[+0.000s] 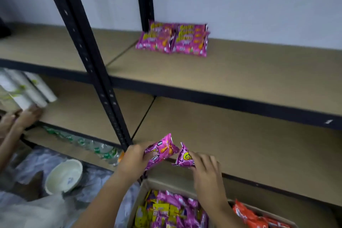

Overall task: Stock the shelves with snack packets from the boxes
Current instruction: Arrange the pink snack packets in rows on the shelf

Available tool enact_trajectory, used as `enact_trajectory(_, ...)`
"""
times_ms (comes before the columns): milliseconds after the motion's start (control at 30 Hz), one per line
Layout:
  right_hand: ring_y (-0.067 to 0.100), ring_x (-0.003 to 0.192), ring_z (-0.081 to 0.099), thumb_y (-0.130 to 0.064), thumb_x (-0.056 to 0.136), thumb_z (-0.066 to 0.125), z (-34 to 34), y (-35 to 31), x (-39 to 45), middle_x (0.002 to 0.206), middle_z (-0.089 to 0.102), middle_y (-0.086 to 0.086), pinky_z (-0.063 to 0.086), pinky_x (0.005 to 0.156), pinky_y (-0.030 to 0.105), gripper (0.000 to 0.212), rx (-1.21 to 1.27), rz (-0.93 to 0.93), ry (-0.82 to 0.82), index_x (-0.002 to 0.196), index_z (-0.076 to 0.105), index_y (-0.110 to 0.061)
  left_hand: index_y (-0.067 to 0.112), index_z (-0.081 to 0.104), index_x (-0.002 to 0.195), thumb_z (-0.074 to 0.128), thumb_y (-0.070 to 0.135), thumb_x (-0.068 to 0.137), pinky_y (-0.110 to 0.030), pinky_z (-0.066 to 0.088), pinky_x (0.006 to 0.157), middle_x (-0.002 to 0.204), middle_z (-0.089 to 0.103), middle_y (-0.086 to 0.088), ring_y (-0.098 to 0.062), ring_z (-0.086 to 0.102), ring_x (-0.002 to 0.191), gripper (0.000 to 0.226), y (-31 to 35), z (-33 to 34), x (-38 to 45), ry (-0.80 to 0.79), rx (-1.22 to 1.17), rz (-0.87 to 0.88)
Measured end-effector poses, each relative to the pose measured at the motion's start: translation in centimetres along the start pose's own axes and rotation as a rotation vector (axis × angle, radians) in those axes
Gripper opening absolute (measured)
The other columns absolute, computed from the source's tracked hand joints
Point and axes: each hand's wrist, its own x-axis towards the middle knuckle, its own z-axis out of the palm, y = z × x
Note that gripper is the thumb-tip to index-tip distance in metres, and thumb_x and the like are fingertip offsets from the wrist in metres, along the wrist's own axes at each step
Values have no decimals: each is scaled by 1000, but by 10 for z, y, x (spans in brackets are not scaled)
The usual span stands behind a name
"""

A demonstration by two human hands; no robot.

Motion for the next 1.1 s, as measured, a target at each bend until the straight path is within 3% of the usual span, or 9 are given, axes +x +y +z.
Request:
enact_trajectory(133, 19, 98, 49, -1, 63, 84, -64, -21, 21, 110, 55, -7, 47, 86, 32, 81, -4, -61, 126, 136, 54, -21, 30, 63, 129, 63, 24, 97, -7, 40, 75, 101, 66, 18, -1, 58, 95, 33, 46, -55, 9, 40, 79, 112)
enact_trajectory(200, 22, 97, 49, 4, 60, 82, -89, -31, 31, 109, 55, -4, 41, 84, 35, 80, -16, -97, 240, 132, 58, -19, 32, 62, 131, 62, 22, 98, -7, 36, 80, 102, 63, 20, -8, 53, 101, 35, 67, -80, 15, 61, 125, 162)
enact_trajectory(333, 27, 100, 52, 16, 60, 65, -128, -49, 51, 113, 55, 3, 43, 87, 43, 81, -16, -147, 395, 134, 57, -16, 27, 59, 135, 59, 22, 99, -25, 40, 92, 109, 64, 10, -14, 50, 106, 36, 99, -125, 27, 133, 197, 286)
enact_trajectory(467, 28, 104, 50, 7, 69, 38, -160, -59, 77, 114, 55, 4, 41, 91, 47, 73, -45, -184, 459, 135, 58, -17, 19, 56, 135, 52, 22, 102, -34, 40, 96, 109, 56, 10, -15, 45, 107, 33, 120, -152, 41, 214, 267, 312)
enact_trajectory(567, 26, 102, 48, 10, 64, 51, -185, -62, 97, 111, 54, 3, 43, 90, 46, 76, -53, -201, 463, 135, 58, -16, 16, 56, 132, 49, 20, 103, -40, 42, 96, 105, 52, 10, -15, 42, 103, 30, 133, -163, 54, 258, 322, 319)
enact_trajectory(733, 26, 98, 52, 14, 56, 69, -207, -61, 134, 108, 56, 3, 45, 88, 41, 83, -125, -240, 434, 134, 59, -14, 19, 49, 141, 43, 21, 106, -36, 36, 103, 125, 56, 4, -17, 40, 120, 36, 142, -178, 82, 302, 337, 301)
enact_trajectory(967, 27, 97, 49, 18, 43, 66, -203, -65, 200, 109, 56, 6, 50, 80, 39, 99, -181, -192, 356, 136, 56, -14, 23, 44, 146, 43, 13, 103, -32, 28, 104, 136, 53, 4, -16, 32, 127, 44, 131, -196, 151, 284, 363, 306)
enact_trajectory(1100, 29, 99, 50, 18, 49, 59, -188, -64, 238, 110, 59, 7, 51, 83, 45, 88, -190, -110, 362, 131, 61, -14, 23, 44, 146, 43, 11, 102, -40, 36, 108, 140, 51, 1, -17, 34, 129, 45, 108, -195, 196, 200, 311, 346)
